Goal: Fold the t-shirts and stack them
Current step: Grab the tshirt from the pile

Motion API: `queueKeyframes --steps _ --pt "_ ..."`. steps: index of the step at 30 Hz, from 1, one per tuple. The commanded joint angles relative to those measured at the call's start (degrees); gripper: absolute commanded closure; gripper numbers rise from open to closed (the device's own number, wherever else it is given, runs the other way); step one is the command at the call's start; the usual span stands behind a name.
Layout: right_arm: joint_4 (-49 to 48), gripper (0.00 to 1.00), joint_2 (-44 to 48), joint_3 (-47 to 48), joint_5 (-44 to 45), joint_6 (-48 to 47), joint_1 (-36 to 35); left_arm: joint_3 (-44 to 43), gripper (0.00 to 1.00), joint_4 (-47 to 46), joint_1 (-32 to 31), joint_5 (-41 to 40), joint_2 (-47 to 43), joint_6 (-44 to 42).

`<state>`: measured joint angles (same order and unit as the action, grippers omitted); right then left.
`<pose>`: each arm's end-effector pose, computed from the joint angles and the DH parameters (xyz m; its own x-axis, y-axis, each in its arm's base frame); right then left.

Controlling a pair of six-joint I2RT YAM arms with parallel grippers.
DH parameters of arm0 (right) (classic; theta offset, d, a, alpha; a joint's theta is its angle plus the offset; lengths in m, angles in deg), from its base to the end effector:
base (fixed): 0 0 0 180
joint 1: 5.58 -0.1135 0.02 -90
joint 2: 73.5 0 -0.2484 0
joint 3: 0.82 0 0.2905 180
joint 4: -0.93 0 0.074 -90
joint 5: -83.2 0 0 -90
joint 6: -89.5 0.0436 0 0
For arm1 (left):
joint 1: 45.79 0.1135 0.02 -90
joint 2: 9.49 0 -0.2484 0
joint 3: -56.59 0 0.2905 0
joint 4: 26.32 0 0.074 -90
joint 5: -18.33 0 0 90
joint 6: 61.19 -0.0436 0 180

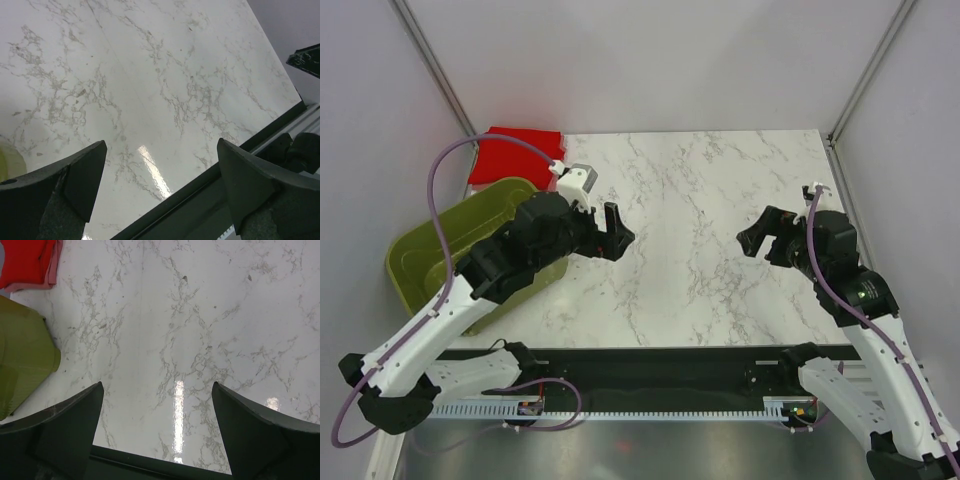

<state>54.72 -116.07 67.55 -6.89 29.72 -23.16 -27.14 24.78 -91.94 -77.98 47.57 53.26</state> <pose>0.1930 0.0612 0.3528 -0.5393 0.3571 -0.7627 -0.0369 0.8947 0.4451 0.1776 -0.1779 0.4038 -0.5288 -0.0434 -0.8476 0.4708 0.8160 -0.3355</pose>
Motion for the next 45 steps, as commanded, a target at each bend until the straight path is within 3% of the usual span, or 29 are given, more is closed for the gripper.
queueKeyframes --steps 1,4,6,7,8,10,11,15,19,23,32,41,42,45 --pt "-0.4 0.02 1.0 1.0 1.2 -0.1 -0.2 -2.4 0.0 1.6 -0.3 -9.1 1.0 -2.1" --pt "-0.6 0.02 1.7 0.2 0.2 0.2 -0.2 -5.0 0.0 1.5 1.8 -18.7 1.9 -3.4" --pt "-1.2 0.02 1.6 -0.5 0.3 0.2 -0.3 -6.7 0.04 1.7 8.9 -19.6 3.1 -3.2" --pt "-1.4 0.02 1.6 -0.6 -1.6 0.2 -0.2 -6.6 0.08 2.0 12.9 -18.1 3.2 -1.8" --pt "-1.4 0.02 1.8 -1.0 -1.7 0.0 -0.2 -5.3 0.1 2.0 22.9 -11.9 3.0 2.4" --pt "-1.3 0.02 2.0 -1.4 -2.2 -0.2 -0.2 -3.4 0.18 2.1 33.5 -5.4 2.8 9.9" --pt "-1.3 0.02 2.6 -1.8 -2.4 -0.3 -0.3 -2.3 0.21 2.1 41.9 -0.6 3.0 11.9" --pt "-1.3 0.02 3.3 -3.2 -4.6 -0.5 -0.3 3.3 0.25 3.4 53.0 2.3 5.2 19.2" --pt "-1.1 0.02 3.6 -3.1 -6.1 -1.2 -0.2 7.3 0.33 6.4 56.5 1.3 8.6 27.7" --pt "-0.6 0.02 3.9 -3.0 -4.8 -1.4 -0.3 10.6 0.33 9.9 56.7 -2.0 14.6 32.0" --pt "0.2 0.02 1.2 -3.0 -4.1 -0.1 -0.2 12.7 0.3 11.8 56.7 -9.4 26.2 32.9" --pt "0.5 0.02 0.6 -2.7 -4.0 0.6 -0.2 12.0 0.29 8.1 56.6 -8.8 36.8 34.2" --pt "0.6 0.02 0.6 -2.7 -3.9 0.6 -0.3 12.1 0.31 7.1 56.6 -8.5 37.2 34.0" --pt "0.6 0.02 0.1 -2.1 -3.6 0.6 -0.3 12.1 0.8 6.3 56.7 -8.0 37.3 32.7"
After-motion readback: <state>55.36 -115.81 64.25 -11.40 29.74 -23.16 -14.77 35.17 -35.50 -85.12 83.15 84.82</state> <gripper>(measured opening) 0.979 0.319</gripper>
